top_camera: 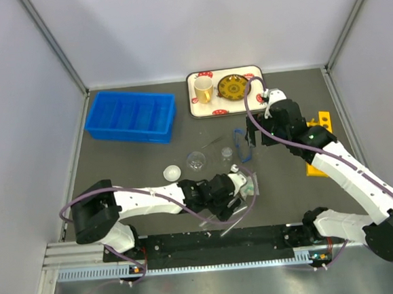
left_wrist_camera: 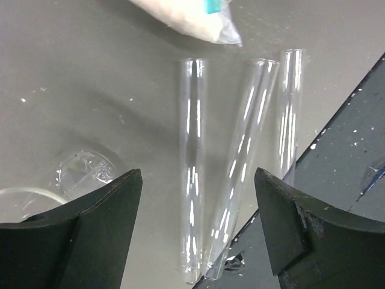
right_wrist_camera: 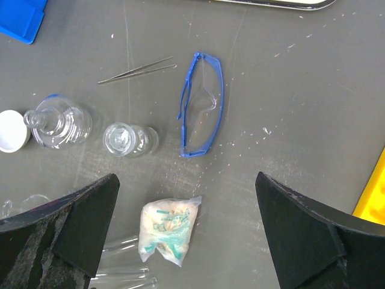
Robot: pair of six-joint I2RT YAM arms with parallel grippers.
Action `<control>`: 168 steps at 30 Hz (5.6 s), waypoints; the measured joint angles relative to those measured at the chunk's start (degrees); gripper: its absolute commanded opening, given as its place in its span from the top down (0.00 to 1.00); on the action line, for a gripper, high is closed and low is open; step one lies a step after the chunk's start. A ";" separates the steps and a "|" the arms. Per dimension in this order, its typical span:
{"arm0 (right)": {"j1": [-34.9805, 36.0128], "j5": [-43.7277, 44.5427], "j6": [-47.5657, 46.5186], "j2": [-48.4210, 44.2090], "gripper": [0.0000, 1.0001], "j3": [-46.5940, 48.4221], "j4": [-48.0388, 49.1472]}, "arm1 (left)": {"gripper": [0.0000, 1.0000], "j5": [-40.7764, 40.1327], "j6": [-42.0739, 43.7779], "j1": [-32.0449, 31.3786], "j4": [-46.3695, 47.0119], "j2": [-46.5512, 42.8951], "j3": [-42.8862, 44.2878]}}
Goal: Organize the chemistry lab equipment
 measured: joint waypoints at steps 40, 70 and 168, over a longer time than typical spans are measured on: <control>0.00 -1.01 0.02 0.50 0.04 -3.08 0.44 | 0.54 1.97 -0.52 4.07 2.64 1.29 -4.46; 0.00 -2.14 0.50 0.72 0.05 -3.23 -0.26 | 1.00 2.21 -1.55 3.74 -5.81 -3.21 -3.45; 0.24 -50.86 7.50 -19.10 0.59 4.07 -8.83 | 1.00 65.26 -10.99 24.11 36.48 -15.45 1.38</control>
